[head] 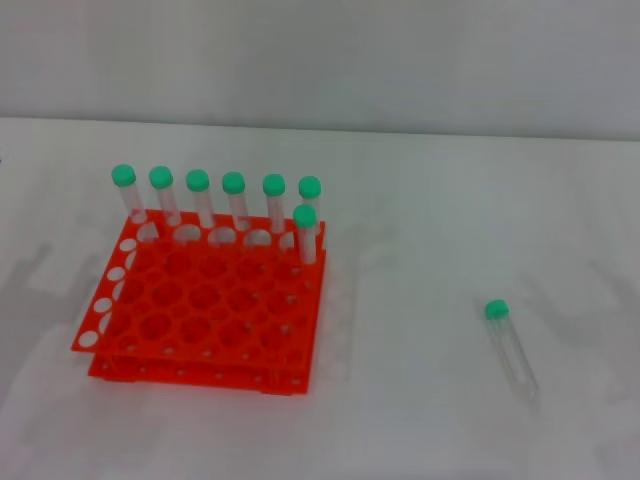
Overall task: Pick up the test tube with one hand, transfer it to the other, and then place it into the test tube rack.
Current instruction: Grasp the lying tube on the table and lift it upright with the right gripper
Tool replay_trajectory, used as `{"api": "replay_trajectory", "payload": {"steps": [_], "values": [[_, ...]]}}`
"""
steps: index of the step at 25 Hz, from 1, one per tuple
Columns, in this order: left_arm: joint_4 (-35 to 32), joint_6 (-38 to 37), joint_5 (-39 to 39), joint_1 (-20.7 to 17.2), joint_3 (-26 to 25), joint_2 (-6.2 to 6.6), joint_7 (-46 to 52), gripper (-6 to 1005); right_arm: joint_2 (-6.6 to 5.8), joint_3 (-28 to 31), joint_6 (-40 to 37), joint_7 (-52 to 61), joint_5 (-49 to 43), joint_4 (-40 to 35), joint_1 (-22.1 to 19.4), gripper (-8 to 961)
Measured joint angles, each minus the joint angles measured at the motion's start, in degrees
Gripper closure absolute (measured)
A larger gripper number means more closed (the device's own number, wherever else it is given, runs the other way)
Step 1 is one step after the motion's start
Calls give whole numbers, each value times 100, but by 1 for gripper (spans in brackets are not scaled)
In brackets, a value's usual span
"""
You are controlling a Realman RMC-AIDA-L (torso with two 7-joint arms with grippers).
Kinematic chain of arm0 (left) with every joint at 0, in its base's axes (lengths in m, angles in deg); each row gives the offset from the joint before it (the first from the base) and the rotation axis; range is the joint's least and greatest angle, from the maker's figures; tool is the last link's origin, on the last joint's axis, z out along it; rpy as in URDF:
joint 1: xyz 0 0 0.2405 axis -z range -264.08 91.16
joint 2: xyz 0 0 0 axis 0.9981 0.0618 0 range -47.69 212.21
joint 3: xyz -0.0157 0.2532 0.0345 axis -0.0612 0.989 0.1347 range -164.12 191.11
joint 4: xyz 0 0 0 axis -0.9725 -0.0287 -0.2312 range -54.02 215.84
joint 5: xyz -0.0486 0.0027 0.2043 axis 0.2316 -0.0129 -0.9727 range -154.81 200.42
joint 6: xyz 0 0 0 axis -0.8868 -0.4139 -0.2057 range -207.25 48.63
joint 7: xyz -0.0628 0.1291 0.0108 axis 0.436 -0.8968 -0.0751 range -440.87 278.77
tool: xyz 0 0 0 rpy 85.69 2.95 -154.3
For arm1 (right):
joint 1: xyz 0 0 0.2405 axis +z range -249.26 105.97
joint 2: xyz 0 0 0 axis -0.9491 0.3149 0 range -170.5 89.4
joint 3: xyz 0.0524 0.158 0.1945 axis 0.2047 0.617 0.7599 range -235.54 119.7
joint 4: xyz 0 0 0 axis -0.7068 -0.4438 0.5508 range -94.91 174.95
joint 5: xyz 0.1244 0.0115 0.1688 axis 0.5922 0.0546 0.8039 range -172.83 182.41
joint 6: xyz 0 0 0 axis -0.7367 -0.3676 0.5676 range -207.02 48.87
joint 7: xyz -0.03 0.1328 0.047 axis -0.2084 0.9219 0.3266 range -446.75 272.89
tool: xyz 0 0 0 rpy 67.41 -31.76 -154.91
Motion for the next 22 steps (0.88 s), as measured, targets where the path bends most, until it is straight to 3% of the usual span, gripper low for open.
{"api": "replay_trajectory", "payload": {"steps": [16,22], "values": [[0,15,-92,-59,0,-19,77,290,-13,-19,-203,133,-51,-87,5,81],[0,6,-143,-30,0,-5,123,291,-21,-30,-893,1298,-760,-950,-50,81]]}}
